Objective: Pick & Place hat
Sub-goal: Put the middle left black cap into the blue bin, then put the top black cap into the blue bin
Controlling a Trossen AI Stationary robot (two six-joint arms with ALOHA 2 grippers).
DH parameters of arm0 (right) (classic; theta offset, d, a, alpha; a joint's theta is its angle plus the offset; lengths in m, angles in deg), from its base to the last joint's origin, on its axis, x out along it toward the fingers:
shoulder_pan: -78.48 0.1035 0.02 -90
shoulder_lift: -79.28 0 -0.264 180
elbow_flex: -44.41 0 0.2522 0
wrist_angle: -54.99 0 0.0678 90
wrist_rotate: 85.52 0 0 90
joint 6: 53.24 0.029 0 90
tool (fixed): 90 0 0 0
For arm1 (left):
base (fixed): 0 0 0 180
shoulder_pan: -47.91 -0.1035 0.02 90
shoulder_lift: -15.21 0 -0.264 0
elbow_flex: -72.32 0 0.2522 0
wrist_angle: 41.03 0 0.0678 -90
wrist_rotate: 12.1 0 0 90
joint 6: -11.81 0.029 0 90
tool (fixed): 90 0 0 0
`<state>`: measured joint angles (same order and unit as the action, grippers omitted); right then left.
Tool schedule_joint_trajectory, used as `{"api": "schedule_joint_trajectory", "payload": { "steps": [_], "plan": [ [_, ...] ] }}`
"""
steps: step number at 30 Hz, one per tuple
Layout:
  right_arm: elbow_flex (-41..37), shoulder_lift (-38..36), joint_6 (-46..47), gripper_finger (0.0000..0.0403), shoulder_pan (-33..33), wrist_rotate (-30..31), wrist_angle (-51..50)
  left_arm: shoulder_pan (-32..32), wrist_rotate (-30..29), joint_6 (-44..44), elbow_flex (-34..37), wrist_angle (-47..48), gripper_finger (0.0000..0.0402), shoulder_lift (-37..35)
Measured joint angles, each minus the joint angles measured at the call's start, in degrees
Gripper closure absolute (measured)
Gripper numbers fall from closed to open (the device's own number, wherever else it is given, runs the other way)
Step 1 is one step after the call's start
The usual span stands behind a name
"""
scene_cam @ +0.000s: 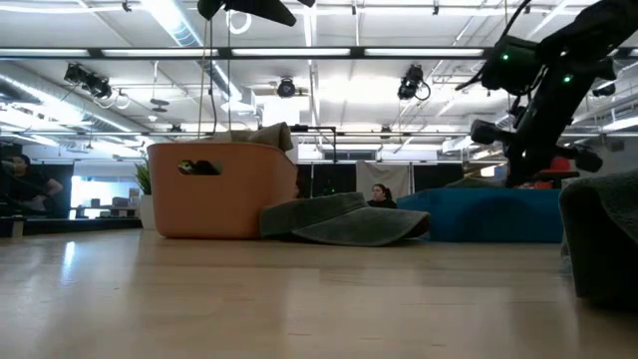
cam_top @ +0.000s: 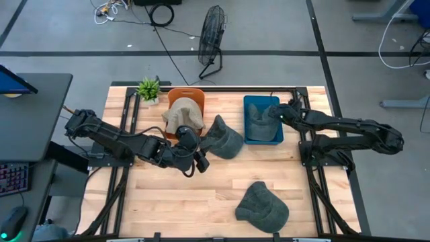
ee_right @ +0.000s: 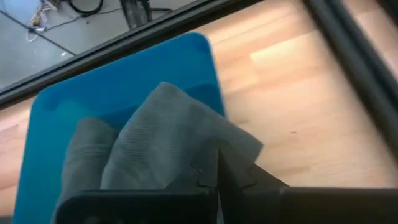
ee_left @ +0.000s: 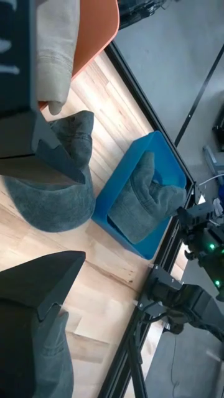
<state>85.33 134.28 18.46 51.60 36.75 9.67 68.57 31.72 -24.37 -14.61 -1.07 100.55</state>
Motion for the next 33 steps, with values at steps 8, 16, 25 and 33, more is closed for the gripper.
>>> {"api": "schedule_joint_trajectory", "payload": {
  "steps": [8, 16, 25, 33],
  "plan": [
    [0.0, 5.1, -7.5, 0.0403, 0.0, -2.8, 12.8, 0.0, 0.0, 2.1, 0.0, 0.0, 0.0213, 0.0],
    [0.0, 10.1, -9.2, 0.0403, 0.0, -4.7, 12.7, 0.0, 0.0, 2.1, 0.0, 0.0, 0.0213, 0.0],
    [1.2, 11.8, -15.4, 0.0403, -0.1, -10.9, 17.4, 0.0, 0.0, 2.1, 0.0, 0.0, 0.0213, 0.0],
    [15.0, 7.8, -27.6, 0.0403, 4.0, -12.0, 1.8, 0.0, 5.6, 2.0, 0.0, 0.0, 0.0213, 0.0]
  ]
}}
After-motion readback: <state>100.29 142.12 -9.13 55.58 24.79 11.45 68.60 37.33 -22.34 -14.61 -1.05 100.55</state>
